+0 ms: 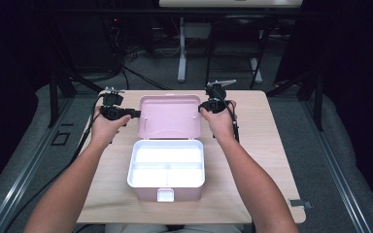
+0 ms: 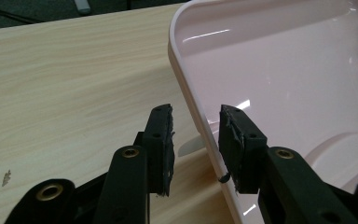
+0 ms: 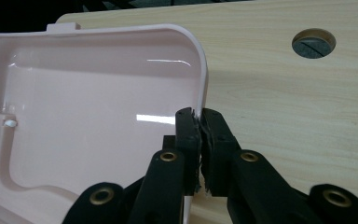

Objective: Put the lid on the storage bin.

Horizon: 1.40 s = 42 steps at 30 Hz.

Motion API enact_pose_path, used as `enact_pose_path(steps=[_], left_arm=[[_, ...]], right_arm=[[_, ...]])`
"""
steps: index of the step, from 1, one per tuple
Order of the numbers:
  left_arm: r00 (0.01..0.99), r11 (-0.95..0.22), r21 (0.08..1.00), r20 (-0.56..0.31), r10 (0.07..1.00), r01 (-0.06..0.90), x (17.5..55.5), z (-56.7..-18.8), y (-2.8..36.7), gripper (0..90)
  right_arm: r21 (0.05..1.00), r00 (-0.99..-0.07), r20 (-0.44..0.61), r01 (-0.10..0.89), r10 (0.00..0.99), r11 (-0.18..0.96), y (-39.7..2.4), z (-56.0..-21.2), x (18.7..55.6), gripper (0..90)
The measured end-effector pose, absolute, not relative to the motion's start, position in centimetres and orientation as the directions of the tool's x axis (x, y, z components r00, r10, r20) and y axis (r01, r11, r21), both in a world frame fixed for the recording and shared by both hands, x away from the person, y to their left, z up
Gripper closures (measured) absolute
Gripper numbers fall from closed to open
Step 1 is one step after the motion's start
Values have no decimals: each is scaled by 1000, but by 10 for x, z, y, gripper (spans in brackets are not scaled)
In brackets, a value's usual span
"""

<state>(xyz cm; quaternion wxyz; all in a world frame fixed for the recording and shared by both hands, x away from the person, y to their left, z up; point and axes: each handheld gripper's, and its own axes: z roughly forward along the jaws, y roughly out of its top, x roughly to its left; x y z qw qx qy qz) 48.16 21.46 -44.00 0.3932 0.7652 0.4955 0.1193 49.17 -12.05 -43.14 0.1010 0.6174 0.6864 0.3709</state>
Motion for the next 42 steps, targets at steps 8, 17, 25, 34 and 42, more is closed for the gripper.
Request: enact_pose_path(steps=[8, 17, 25, 34, 42], left_arm=[[475, -174, 741, -215, 853, 649, 484, -437, 210, 700], [483, -157, 760, -226, 846, 630, 484, -435, 210, 773], [511, -170, 776, -218, 831, 607, 479, -429, 214, 803], [515, -162, 779, -228, 826, 605, 478, -428, 214, 809], [526, -164, 788, -224, 821, 593, 472, -423, 217, 804]], right_arm=[[667, -242, 311, 744, 919, -29, -122, -424, 484, 868], [707, -276, 287, 708, 917, -8, -121, -417, 475, 869], [722, -322, 333, 692, 886, -20, -130, -428, 479, 804], [684, -337, 396, 729, 854, -30, -130, -438, 493, 715], [709, -361, 397, 705, 844, -32, -130, -429, 486, 716]])
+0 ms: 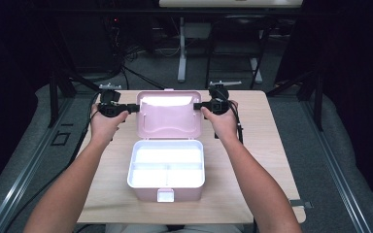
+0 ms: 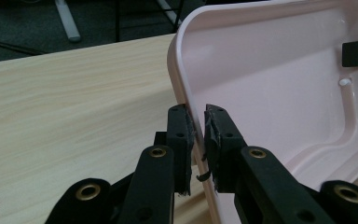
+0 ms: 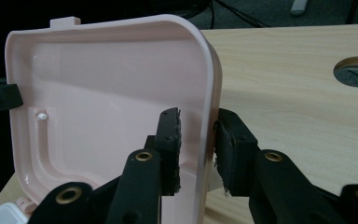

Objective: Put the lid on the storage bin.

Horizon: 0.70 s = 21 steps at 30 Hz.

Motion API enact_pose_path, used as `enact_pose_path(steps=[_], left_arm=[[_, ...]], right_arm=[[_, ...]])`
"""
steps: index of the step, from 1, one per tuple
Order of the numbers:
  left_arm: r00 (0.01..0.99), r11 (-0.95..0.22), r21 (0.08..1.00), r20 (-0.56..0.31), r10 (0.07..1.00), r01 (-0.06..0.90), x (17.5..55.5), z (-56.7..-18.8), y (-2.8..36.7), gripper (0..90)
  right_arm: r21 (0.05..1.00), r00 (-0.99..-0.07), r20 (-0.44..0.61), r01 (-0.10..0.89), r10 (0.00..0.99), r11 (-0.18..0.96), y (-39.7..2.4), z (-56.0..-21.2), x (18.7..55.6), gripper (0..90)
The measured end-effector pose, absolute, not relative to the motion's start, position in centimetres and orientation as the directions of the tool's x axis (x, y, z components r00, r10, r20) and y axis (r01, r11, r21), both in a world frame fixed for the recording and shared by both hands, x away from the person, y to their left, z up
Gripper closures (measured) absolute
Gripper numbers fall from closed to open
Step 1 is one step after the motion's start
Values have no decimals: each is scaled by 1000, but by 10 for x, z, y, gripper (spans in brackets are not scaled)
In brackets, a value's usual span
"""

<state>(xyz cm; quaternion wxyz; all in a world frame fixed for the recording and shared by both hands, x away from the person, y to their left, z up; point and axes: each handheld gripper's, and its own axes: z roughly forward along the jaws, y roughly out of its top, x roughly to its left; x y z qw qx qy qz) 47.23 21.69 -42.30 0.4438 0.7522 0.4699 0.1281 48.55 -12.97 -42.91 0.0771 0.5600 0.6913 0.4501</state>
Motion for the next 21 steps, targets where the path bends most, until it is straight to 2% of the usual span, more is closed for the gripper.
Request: enact_pose_path(steps=[21], left_arm=[[603, -180, 839, -203, 772, 513, 440, -398, 226, 765]], right_arm=[[799, -471, 331, 601, 818, 22, -133, -397, 445, 693]])
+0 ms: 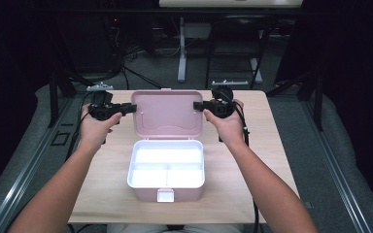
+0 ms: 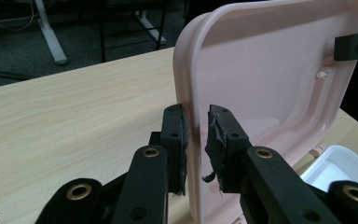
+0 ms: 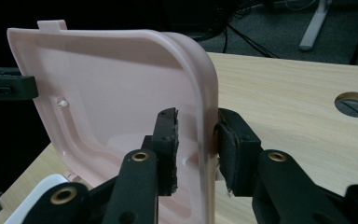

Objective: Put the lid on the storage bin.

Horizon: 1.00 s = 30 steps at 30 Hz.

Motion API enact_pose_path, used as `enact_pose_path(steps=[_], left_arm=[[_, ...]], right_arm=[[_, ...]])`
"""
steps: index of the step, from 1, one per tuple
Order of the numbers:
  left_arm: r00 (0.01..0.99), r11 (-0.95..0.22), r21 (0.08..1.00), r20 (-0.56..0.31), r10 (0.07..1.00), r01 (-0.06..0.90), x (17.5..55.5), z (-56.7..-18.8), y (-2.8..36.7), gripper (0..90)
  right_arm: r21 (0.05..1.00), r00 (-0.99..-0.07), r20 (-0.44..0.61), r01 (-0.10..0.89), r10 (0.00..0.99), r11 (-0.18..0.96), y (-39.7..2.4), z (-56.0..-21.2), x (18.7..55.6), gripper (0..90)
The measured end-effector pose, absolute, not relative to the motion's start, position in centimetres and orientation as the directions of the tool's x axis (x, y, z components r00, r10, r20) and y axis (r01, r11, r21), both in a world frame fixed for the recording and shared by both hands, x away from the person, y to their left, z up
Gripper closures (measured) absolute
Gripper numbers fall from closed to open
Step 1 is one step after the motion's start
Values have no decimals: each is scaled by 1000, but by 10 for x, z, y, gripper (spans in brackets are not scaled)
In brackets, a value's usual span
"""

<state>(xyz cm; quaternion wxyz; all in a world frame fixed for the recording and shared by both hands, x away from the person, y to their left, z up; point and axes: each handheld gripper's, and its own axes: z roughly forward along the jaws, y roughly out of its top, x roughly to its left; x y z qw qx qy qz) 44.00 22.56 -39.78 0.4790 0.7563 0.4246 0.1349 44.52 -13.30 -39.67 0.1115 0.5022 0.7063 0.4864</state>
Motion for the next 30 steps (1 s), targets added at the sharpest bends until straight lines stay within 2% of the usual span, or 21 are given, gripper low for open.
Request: enact_pose_path(steps=[11, 25, 30], left_arm=[[627, -195, 851, -187, 757, 489, 426, -391, 226, 751], [663, -245, 857, -140, 736, 453, 405, -380, 219, 647], [681, -254, 859, -139, 719, 444, 399, -376, 222, 635]], right_arm=[[818, -506, 286, 571, 814, 68, -132, -386, 429, 680], [846, -556, 253, 524, 792, 97, -134, -376, 402, 648], [856, -571, 248, 508, 783, 100, -135, -376, 396, 632]])
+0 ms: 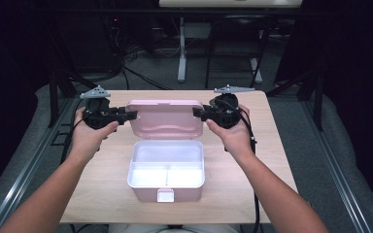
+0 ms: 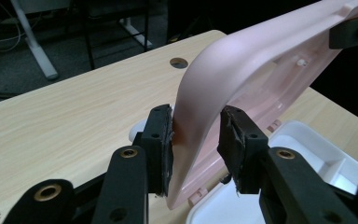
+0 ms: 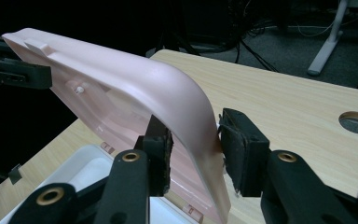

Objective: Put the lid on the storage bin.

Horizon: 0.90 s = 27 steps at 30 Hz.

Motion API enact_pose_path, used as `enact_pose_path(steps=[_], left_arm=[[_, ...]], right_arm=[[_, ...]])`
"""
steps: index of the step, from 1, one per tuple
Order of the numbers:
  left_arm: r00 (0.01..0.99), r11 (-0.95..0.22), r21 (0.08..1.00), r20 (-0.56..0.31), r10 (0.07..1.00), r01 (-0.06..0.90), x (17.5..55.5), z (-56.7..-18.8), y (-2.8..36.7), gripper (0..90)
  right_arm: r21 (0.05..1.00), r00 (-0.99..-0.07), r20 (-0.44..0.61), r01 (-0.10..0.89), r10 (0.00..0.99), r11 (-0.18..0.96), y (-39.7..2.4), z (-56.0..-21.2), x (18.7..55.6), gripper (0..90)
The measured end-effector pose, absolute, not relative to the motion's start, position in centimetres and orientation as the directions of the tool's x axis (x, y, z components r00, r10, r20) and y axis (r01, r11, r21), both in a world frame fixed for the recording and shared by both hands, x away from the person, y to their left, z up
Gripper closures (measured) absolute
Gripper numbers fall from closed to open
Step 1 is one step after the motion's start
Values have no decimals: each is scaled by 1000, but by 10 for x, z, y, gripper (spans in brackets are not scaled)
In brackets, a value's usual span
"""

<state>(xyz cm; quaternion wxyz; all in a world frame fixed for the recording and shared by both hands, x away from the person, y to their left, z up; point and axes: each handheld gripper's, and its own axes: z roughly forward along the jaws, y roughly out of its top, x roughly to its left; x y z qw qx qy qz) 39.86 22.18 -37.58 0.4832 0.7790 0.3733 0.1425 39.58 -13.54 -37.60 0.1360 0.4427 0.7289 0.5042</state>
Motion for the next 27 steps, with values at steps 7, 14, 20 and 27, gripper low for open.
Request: enact_pose_path(steps=[7, 14, 20, 27], left_arm=[[689, -253, 867, -134, 712, 430, 388, -371, 226, 627], [707, -268, 871, -119, 697, 411, 375, -367, 227, 622], [710, -283, 873, -97, 697, 398, 365, -365, 227, 607], [718, -292, 871, -94, 689, 394, 361, -367, 230, 610]], right_arm=[[869, -595, 216, 478, 774, 125, -134, -374, 385, 605], [887, -621, 178, 438, 763, 150, -137, -372, 371, 589], [883, -634, 178, 440, 753, 162, -143, -371, 361, 588], [886, -657, 160, 424, 737, 186, -147, -371, 350, 572]])
